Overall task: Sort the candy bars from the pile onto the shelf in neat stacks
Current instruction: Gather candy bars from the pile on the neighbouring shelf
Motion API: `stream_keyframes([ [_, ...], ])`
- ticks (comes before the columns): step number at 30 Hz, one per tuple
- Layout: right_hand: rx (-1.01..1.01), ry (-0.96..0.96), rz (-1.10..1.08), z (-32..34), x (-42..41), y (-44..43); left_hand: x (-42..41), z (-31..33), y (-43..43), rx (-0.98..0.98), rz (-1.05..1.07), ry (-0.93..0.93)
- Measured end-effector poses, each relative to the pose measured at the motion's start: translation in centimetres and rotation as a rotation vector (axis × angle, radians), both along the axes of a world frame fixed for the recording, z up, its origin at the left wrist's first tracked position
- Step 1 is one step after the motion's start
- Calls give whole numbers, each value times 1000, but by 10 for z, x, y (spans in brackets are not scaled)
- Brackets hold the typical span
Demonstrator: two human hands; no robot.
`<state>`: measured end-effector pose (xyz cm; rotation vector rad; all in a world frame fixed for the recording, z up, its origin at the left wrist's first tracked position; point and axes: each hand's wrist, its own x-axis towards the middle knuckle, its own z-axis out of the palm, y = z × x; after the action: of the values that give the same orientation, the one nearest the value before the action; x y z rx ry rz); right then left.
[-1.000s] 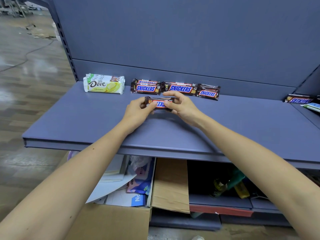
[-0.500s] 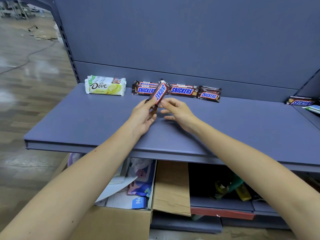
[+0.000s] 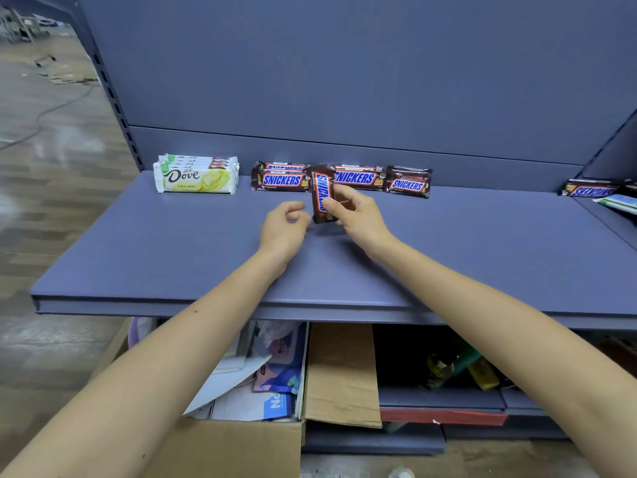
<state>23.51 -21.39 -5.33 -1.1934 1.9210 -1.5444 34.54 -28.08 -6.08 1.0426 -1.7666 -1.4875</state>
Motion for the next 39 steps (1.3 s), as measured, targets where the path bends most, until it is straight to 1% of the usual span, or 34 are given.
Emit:
stream_keyframes([
  [2, 17, 22, -42, -1, -8, 3, -6, -2, 1, -110, 72, -72],
  [4, 60, 77, -91, -2, -18, 9, -13, -5, 3, -179, 67, -110],
  [8, 173, 214, -146, -5, -46, 29, -35, -11, 7, -321, -15, -193],
  [11, 225, 248, -193, -6, -71, 43, -57, -15, 16, -416, -108, -262],
  [15, 273, 301, -216, -4, -106, 56, -85, -16, 24, -473, -167, -332],
  [19, 347, 383, -157, 4, -135, 51, -95, -9, 19, -530, -142, -404],
  [22, 376, 511, -65, 10, -146, 37, -89, -3, 9, -590, -126, -483],
  [25, 436, 625, 42, 10, -155, 28, -78, -1, 4, -659, -166, -578],
  [27, 432, 629, 70, 8, -159, 26, -75, -1, 3, -675, -186, -619],
  [30, 398, 612, 51, 8, -162, 30, -81, 0, 7, -675, -213, -620],
  [34, 405, 650, -11, 7, -175, 42, -102, 1, 20, -718, -298, -606],
  [37, 421, 659, -85, 6, -191, 45, -116, -2, 30, -764, -368, -654],
  [39, 423, 669, -103, 3, -196, 43, -121, -4, 31, -774, -371, -680],
])
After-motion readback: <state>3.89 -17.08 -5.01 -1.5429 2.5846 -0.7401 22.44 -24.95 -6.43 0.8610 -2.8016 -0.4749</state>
